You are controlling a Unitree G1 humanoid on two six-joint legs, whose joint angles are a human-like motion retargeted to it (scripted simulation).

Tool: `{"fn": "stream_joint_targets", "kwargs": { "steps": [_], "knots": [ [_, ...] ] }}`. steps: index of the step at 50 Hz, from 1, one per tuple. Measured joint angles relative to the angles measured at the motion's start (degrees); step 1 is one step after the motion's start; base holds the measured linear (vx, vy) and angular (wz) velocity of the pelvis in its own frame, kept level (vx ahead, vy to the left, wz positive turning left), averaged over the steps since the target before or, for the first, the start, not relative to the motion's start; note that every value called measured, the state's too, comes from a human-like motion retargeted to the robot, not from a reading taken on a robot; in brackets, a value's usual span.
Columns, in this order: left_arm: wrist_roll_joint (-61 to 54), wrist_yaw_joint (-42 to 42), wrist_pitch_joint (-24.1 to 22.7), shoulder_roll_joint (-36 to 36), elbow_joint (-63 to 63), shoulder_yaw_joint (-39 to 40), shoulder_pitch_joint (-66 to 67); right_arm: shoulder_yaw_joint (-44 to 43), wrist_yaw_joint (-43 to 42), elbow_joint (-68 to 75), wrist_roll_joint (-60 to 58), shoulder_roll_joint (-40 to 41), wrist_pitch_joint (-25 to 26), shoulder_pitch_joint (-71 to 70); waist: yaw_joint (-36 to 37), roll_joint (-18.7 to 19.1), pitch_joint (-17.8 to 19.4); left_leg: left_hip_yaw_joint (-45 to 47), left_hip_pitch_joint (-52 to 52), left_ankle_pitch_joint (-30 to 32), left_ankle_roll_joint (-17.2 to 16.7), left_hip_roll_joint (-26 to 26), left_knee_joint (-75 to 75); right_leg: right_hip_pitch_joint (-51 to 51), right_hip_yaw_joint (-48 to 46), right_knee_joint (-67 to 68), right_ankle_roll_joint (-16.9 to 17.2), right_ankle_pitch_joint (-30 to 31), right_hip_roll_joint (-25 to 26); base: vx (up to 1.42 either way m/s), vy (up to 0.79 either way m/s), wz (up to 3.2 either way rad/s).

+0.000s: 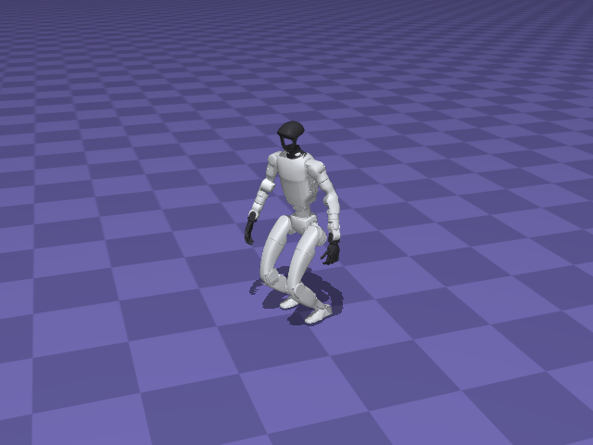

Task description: Sport exercise

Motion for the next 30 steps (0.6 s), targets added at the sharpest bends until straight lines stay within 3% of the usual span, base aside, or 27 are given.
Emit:
{"fn": "stream_joint_targets", "kwargs": {
  "steps": [2, 3, 7, 10, 14, 19, 20, 23, 25, 27, 30],
  "knots": [
    [-2.00, 0.71, -0.21, -1.21, 0.22, -1.11, -0.91, 0.06, 0.18, 1.78, 0.80, 1.18, 0.94, -0.16, -1.48, -1.59, 0.38, -0.11, 6.32, 4.22, -1.83, -4.16, -8.68, 4.66, 2.05, -3.65, 3.29, 4.00, -2.43, 0.28, 0.06, 0.99],
    [-3.36, 0.10, -0.19, -1.87, 0.29, -1.58, -1.08, 0.15, 0.86, 2.32, 1.32, 1.78, 1.65, -0.13, -1.78, -1.95, -0.30, -0.12, 8.65, 9.15, -3.60, -4.93, -14.08, 6.05, 2.40, -7.47, 5.02, 9.02, -3.36, 0.23, 0.05, 0.70],
    [-7.43, -6.05, 0.80, -3.15, 0.56, -3.25, -1.25, 1.55, 7.20, 2.70, 3.35, 1.58, 5.02, 0.17, -4.44, -3.91, -6.02, 2.81, 11.56, 36.49, -12.15, -7.67, -34.11, 4.76, 1.62, -18.71, 12.27, 33.43, -10.75, 0.17, 0.05, 0.80],
    [-7.55, -9.76, 1.83, -2.15, 0.04, -4.82, -1.58, 2.80, 10.48, 2.06, 3.67, -0.03, 5.94, -0.72, -6.07, -4.33, -8.52, 4.49, 10.98, 42.43, -14.28, -9.28, -39.47, 1.55, 2.19, -20.20, 15.06, 40.20, -12.84, 0.06, 0.03, 0.66],
    [-6.50, -10.90, 2.30, -0.31, -0.56, -7.78, -2.98, 3.68, 10.21, 1.32, 4.06, -1.71, 5.19, -2.74, -6.20, -2.73, -9.32, 5.27, 10.69, 41.42, -14.47, -8.67, -39.23, 0.74, 1.54, -22.00, 15.06, 41.60, -11.05, 0.00, 0.00, 0.07],
    [-5.39, -8.85, 0.77, 0.99, -1.39, -11.06, -5.30, 4.39, 6.75, 1.33, 4.86, -1.90, 3.85, -5.93, -6.13, -1.05, -9.89, 5.86, 10.63, 36.28, -12.04, -8.34, -36.56, 0.89, 2.47, -23.00, 15.06, 39.41, -8.41, -0.11, 0.02, -0.10],
    [-4.99, -8.24, 0.41, 0.91, -1.55, -11.73, -5.33, 4.68, 6.11, 1.32, 4.78, -1.53, 3.63, -5.99, -6.43, -1.15, -9.82, 6.17, 9.63, 33.86, -10.80, -8.62, -33.74, 0.38, 3.24, -21.06, 15.06, 37.12, -8.55, -0.23, 0.04, -0.04],
    [-3.01, -4.47, -0.34, 1.43, -1.46, -13.07, -7.73, 5.26, 2.04, 2.20, 3.75, -0.04, 2.97, -8.24, -6.61, -2.05, -8.92, 6.91, 7.32, 16.73, -4.02, -8.38, -25.25, -0.74, 3.43, -15.23, 9.96, 18.22, -8.29, -0.20, -0.01, -0.13],
    [-1.25, -0.83, -0.25, 1.64, -0.16, -13.61, -10.85, 5.60, -1.59, 3.62, 2.47, 1.64, 2.70, -10.64, -6.81, -2.76, -5.99, 8.01, 6.12, 4.78, 0.42, -6.77, -19.36, -1.28, 2.53, -11.33, 6.58, 6.78, -7.91, -0.17, -0.05, -0.17],
    [-0.56, 2.70, -0.14, 0.45, 3.13, -13.38, -16.46, 4.95, -4.98, 6.50, 1.79, 4.40, 2.29, -14.60, -6.69, -3.97, -0.23, 8.80, 7.52, 1.66, 1.65, -5.85, -17.82, 0.55, 1.23, -10.32, 4.76, 3.59, -8.11, -0.15, -0.05, 0.00],
    [-1.20, 5.00, -0.64, -1.56, 4.16, -12.40, -17.38, 4.61, -6.18, 7.29, 2.57, 6.65, 1.89, -13.11, -5.93, -4.41, 1.67, 7.87, 9.01, 3.77, 0.78, -5.48, -21.38, 2.31, 0.45, -14.30, 4.02, 5.74, -7.09, -0.06, -0.03, 0.05]
  ]
}}
